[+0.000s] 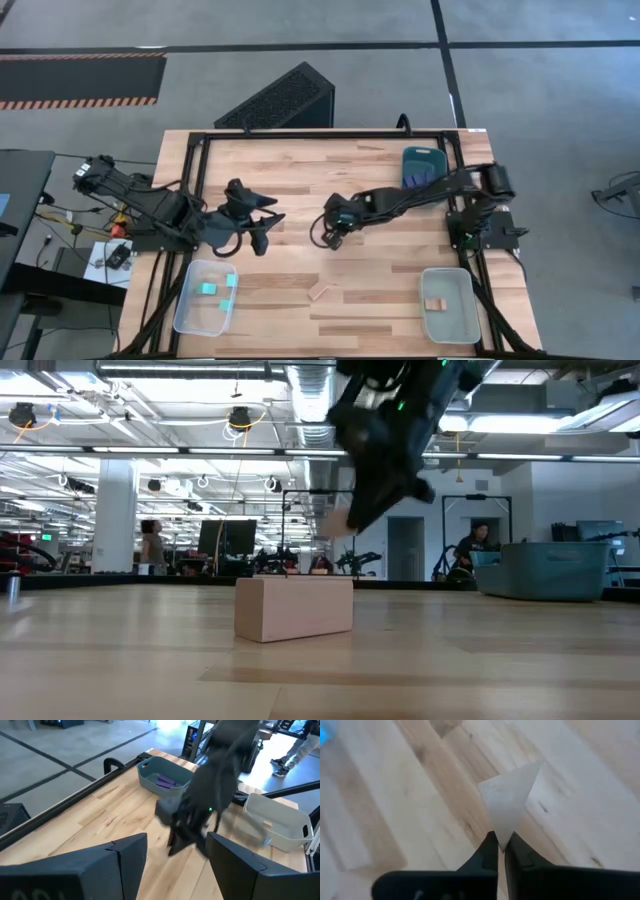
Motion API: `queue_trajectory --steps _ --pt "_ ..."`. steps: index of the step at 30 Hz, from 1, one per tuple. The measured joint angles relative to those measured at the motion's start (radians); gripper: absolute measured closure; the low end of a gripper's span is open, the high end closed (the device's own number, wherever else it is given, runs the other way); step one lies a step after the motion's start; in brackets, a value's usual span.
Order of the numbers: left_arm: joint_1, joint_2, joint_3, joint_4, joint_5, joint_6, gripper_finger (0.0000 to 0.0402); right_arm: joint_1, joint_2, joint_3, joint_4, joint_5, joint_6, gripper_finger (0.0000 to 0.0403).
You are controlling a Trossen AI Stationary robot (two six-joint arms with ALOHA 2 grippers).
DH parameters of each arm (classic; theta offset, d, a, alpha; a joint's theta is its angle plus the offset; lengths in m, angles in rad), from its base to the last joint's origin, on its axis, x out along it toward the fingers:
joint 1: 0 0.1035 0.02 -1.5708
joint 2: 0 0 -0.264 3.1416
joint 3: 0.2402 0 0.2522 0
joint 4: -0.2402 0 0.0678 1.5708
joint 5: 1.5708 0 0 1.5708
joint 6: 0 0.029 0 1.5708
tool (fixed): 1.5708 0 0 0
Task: Sort & place blocks by color
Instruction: Put the light brown block into the gray bin
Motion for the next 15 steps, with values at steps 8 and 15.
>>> queue_trajectory --steps 8,15 --pt "0.042 0.0 0.0 0.008 0.018 0.042 0.0207 0.078 -0.267 0.001 -0.355 -0.063 0.023 0.039" --pt "0.167 0.002 0.0 0.155 0.212 0.245 0.0207 0.299 -0.458 0.001 -0.7 -0.107 0.326 0.0391"
